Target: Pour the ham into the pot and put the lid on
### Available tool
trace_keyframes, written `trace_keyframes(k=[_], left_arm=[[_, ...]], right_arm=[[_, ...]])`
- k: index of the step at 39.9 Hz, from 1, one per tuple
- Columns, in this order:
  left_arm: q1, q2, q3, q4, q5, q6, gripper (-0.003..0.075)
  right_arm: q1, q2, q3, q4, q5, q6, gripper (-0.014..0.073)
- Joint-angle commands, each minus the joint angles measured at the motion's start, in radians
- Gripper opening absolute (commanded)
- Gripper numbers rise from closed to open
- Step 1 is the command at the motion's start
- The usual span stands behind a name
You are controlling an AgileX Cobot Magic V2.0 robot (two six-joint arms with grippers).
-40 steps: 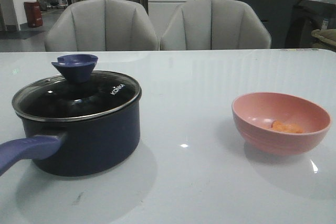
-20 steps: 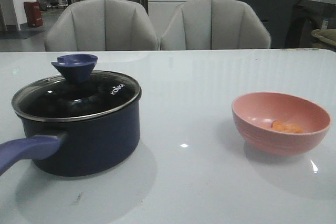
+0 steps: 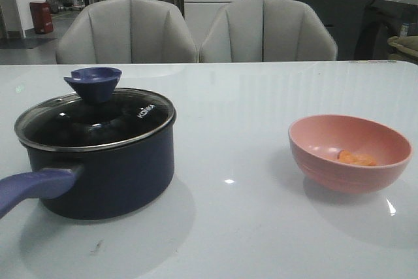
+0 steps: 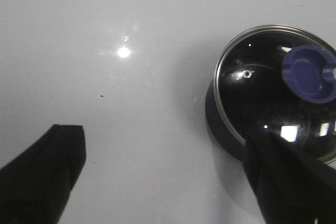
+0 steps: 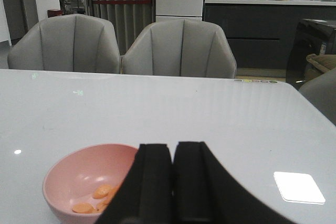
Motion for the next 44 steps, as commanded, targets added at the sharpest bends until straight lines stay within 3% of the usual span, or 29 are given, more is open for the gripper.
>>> trace_keyframes(k=[1,15,23,34,44], left_arm=[[-0.040,0.071,-0.106,-0.034,-0.002,-0.006,0.0660],[-0.259,0.377,-0.377,0.016,0.127,-0.173,0.0660],[-0.374,0.539,-0.509,0.143,0.212,-0.298,0.0660],[-0.404,0.723,-0.672,0.095,0.354,-0.373,0.0660],[-0.404,0.799,-0.727,0.073,0.378,-0.425,0.0660]], right_arm=[[-0.007,-0.020,0.011,-0.013,-0.074,-0.001,0.0142],[-0.007,-0.020,0.011,-0.013,-0.074,-0.001,0.0142],[-0.007,-0.020,0.011,-0.013,-0.074,-0.001,0.0142],[-0.006,-0.021,0.011,-0.013,-0.074,-0.001,0.0142],[-0.006,-0.021,0.011,-0.013,-0.074,-0.001,0.0142]])
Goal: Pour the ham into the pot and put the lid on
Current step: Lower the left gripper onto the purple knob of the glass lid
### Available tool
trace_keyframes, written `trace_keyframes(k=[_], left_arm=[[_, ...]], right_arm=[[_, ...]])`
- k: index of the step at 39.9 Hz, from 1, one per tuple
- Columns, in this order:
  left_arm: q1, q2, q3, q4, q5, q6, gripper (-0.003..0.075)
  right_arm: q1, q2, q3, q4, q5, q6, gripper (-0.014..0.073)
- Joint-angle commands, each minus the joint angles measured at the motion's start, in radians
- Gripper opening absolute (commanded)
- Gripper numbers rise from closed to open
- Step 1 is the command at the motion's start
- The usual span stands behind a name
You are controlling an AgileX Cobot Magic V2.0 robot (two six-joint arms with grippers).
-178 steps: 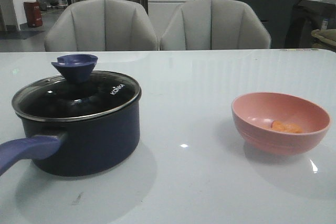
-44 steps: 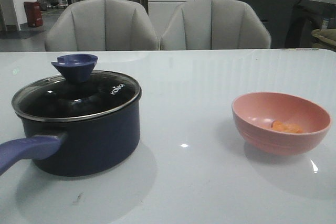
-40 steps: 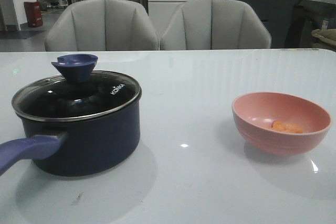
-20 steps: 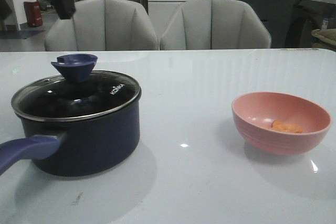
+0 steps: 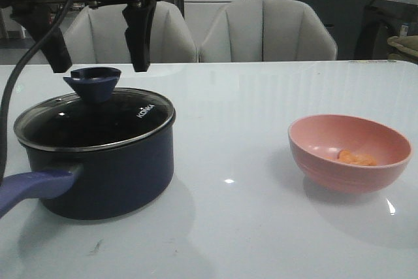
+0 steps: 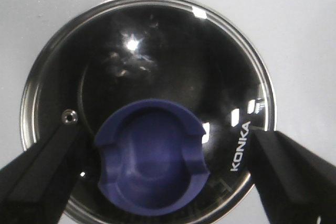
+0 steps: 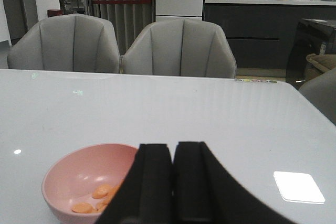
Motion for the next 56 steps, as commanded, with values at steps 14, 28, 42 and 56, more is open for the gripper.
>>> trace_keyframes(k=[14,28,42,56], left_arm=[[-0.004,0.028,-0.051,-0.032,0.055,-0.044,0.0659],[0.015,0.038,-0.051,-0.058,0.055,-0.044,0.0627],[0.015,0.038,-0.036,-0.069,0.056,-0.026,0.0456],[0.015,0.038,0.024,-0.083,0.056,-0.011,0.0443]], right_arm=[[-0.006,-0.021,0.011,-0.013,-0.074,-0.001,0.0142],[-0.006,-0.021,0.011,-0.013,-0.074,-0.001,0.0142],[-0.006,-0.021,0.011,-0.013,-0.074,-0.001,0.0142],[-0.006,-0.021,0.011,-0.013,-0.074,-0.001,0.0142]])
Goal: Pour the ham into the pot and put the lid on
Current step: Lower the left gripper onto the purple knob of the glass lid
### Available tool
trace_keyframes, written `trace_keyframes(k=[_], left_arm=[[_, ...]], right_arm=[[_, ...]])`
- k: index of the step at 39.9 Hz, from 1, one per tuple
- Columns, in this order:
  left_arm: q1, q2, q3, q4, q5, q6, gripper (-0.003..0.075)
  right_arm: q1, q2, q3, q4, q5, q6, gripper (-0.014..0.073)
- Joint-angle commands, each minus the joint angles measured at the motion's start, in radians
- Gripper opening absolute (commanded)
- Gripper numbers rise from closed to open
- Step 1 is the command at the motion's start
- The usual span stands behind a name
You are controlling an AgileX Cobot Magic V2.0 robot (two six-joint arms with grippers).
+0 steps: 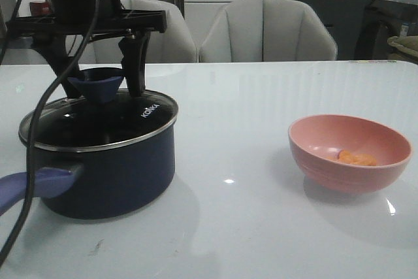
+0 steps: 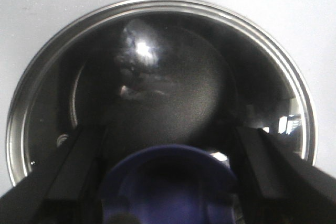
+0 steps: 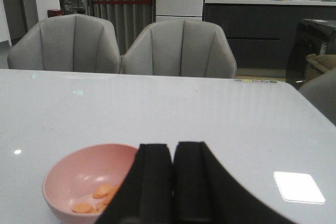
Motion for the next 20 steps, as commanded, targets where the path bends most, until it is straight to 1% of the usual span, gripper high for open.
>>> trace_keyframes(k=[1,12,16,20], left_arm=[[-0.003,-0.033,0.000,-0.045,0.082,-0.002,0.0433],[-0.003,-0.039,0.000,-0.045,0.082,0.026,0.0271],[-0.003,-0.053,0.000,-0.045,0.082,0.042,0.0249],[0.000,-0.063,0.000,-0.045,0.082,0.047,0.0249]], right_arm=[[-0.006,-0.021,0.011,-0.013,-0.074,-0.001,0.0142],[-0.006,-0.021,0.011,-0.013,-0.074,-0.001,0.0142],[-0.006,-0.021,0.011,-0.013,-0.074,-0.001,0.0142],[-0.006,-0.021,0.011,-0.013,-0.074,-0.001,0.0142]])
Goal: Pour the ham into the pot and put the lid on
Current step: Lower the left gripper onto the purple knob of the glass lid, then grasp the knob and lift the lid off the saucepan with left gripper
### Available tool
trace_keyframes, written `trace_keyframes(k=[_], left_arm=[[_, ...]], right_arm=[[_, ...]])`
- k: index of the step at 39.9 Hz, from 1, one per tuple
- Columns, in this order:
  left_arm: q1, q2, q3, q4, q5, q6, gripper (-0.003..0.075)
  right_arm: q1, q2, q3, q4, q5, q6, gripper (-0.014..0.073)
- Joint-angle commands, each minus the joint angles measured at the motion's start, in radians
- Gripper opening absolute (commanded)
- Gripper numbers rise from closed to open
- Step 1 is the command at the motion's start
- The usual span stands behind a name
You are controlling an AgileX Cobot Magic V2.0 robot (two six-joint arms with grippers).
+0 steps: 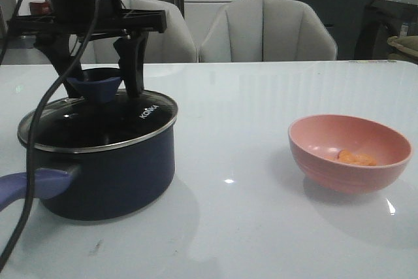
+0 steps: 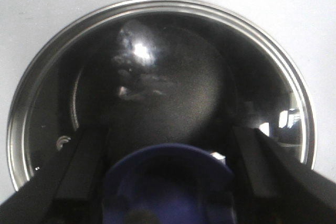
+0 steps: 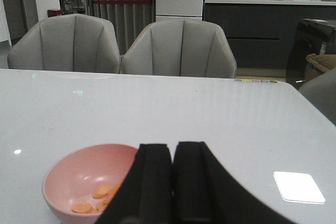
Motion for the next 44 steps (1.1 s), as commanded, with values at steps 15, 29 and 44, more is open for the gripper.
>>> trace_keyframes(k=[15,29,44], left_arm=[[0.025,-0.092,-0.024,-0.049,0.086,0.005,0.0249],[0.031,-0.106,-0.107,-0.036,0.086,0.068,0.0249],[0.260,-0.230,-0.039,-0.009,0.086,0.146,0.0249]], right_arm=[[-0.006,-0.021,0.011,-0.013,-0.073,-0.001,0.0142],[-0.006,-0.021,0.011,-0.013,-0.073,-0.001,0.0142],[-0.006,-0.021,0.011,-0.013,-0.073,-0.001,0.0142]])
